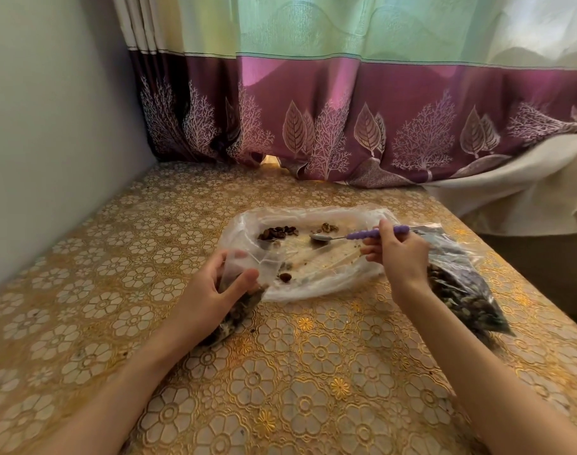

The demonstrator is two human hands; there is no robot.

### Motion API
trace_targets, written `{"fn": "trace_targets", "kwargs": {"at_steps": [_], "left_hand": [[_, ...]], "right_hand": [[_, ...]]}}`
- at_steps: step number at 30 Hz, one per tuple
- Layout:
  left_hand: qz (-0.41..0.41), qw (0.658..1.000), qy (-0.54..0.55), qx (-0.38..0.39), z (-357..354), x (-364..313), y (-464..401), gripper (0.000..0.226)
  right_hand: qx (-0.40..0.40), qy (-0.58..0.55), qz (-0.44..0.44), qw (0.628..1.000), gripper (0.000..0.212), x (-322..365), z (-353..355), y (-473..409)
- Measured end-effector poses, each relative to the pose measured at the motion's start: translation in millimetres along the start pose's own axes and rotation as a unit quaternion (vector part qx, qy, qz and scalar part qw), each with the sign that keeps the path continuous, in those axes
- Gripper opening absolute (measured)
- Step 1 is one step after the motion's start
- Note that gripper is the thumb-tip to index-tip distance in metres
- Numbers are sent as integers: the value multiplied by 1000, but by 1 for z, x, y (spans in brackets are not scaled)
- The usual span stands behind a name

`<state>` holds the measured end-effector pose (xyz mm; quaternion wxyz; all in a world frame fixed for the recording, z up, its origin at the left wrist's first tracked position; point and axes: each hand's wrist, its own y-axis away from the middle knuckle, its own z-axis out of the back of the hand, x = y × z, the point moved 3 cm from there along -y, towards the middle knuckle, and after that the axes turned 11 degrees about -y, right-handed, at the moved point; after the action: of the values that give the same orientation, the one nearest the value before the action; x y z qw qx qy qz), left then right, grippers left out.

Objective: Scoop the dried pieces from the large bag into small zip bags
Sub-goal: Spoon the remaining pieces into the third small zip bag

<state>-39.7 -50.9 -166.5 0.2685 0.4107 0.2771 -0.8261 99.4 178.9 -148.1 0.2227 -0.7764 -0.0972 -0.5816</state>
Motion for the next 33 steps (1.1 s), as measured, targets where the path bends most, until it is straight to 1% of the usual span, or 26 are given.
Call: {"fn": "trace_targets", "kwargs": {"at_steps": [5, 10, 13, 15, 17, 19, 22, 25, 28, 30, 32, 33], "left_hand": [[0, 1000, 1, 0, 1, 0, -1, 45], [-3, 1000, 0, -1, 1, 1, -1, 47], [-2, 1000, 1, 4, 1, 0, 0, 68], [-1, 1000, 0, 7, 1, 0, 0, 73], [0, 1000, 0, 3, 1, 0, 0, 62], [3, 1000, -4, -2, 1, 1, -1, 49], [4, 1000, -9, -2, 0, 1, -1, 45], [1, 1000, -10, -5, 0, -1, -1, 43], [1, 1000, -8, -10, 0, -2, -1, 40], [2, 1000, -7, -11, 0, -2, 0, 38], [3, 1000, -3, -12, 0, -2, 0, 38], [3, 1000, 0, -12, 0, -2, 1, 38]], "right_hand": [[-46, 44, 10, 998, 37, -3, 0, -18], [-25, 76, 8, 997, 34, -4, -12, -31], [-10, 59, -25, 998, 32, -9, -17, -32], [2, 9, -79, 997, 29, -13, -16, -31], [14, -47, -127, 991, 26, -13, -14, -28], [18, -81, -152, 985, 26, -11, -10, -26], [5, -94, -166, 982, 27, -6, -5, -22], [-3, -95, -165, 982, 26, 0, 1, -17], [10, -109, -149, 983, 27, 9, 3, -8], [34, -118, -137, 983, 30, 17, 1, 0], [70, -126, -129, 981, 39, 26, -3, 8], [88, -133, -127, 979, 39, 31, -5, 12]]}}
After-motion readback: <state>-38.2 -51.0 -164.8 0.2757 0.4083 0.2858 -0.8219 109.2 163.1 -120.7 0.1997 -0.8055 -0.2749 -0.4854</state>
